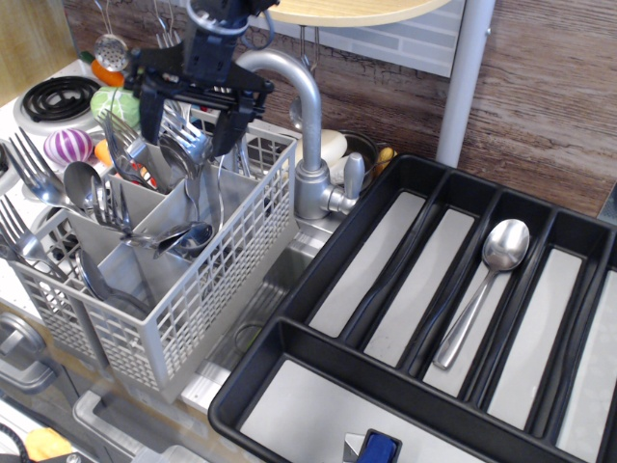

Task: Put big spoon from basket to tray

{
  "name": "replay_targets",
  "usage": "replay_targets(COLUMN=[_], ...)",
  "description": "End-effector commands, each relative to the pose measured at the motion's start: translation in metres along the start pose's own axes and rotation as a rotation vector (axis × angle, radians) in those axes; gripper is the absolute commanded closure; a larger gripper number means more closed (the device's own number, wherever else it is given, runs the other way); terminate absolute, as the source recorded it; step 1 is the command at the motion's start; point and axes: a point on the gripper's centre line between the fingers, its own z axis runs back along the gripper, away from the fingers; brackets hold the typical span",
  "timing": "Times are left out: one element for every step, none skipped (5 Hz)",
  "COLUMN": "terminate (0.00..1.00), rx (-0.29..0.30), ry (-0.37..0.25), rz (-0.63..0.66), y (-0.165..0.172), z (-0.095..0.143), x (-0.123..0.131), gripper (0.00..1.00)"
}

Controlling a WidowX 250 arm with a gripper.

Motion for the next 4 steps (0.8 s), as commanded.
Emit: replay_targets(terminate=[0.0,0.0,0.0,0.0], rx=[-0.063,-0.09,-0.113,-0.144], ry=[-0.143,-0.193,-0.205,-0.242], rz=[0.143,0.135,0.105,0.075], y=[0.006,0.003,-0.001,-0.001], z=[0.003,-0.006,-0.011,-0.018], x=[0.001,0.005,0.014,0.021], gripper=[0.0,0.0,0.0,0.0])
